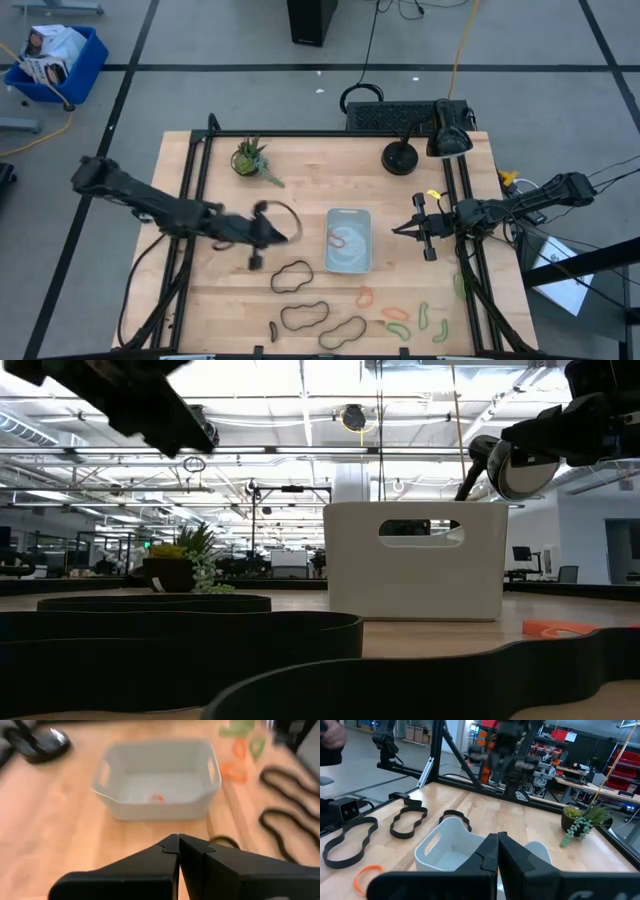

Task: Pick and place rubber bands into bin
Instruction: Put the black rubber band into the white bin

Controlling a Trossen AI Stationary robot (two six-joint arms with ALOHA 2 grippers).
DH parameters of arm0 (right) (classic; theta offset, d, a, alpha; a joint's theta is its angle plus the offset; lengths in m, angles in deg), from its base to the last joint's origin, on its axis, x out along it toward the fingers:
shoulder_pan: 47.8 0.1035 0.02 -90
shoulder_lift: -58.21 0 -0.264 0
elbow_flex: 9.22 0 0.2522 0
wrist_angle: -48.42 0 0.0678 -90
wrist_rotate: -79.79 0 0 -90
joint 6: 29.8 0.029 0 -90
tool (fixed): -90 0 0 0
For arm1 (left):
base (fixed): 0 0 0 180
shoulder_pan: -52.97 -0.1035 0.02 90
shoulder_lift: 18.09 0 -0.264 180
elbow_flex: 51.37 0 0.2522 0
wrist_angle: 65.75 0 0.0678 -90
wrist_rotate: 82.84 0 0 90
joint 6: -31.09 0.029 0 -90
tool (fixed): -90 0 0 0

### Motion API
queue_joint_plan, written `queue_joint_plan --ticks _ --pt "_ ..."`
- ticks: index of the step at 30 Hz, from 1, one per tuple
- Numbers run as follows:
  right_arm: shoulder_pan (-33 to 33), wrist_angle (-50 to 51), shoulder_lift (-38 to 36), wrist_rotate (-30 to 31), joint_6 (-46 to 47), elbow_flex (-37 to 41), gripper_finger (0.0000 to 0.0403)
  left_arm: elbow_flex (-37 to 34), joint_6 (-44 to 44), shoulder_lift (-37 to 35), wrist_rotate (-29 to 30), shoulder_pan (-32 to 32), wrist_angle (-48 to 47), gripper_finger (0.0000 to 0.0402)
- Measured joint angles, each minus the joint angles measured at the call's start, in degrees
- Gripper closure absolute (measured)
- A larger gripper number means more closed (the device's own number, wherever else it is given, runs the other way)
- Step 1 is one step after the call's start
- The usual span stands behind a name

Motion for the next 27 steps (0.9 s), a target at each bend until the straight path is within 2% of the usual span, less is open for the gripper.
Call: queue_joint_plan --ticks 5,9,13,18,22,27 --pt "0.0 0.6 0.0 0.1 1.1 0.0 0.0403 4.5 -4.3 14.1 -0.1 0.8 -0.9 0.0372" --pt "0.0 0.7 0.0 0.1 1.1 0.0 0.0403 7.1 -7.2 20.6 -1.5 0.5 -0.5 0.0317" --pt "0.0 0.6 0.0 0.1 1.1 0.0 0.0403 9.1 -9.7 24.2 -6.5 0.3 -0.3 0.0250" --pt "0.0 0.5 0.0 0.4 0.8 0.0 0.0403 9.3 -9.8 27.8 -7.5 0.6 -0.9 0.0188" --pt "0.0 0.5 0.0 3.0 1.0 0.0 0.0403 9.3 -9.9 29.8 -7.5 0.5 -0.6 0.0167" --pt "0.0 0.7 0.0 3.1 1.1 0.0 0.0403 9.4 -10.1 31.6 -6.9 0.5 -0.4 0.0164"
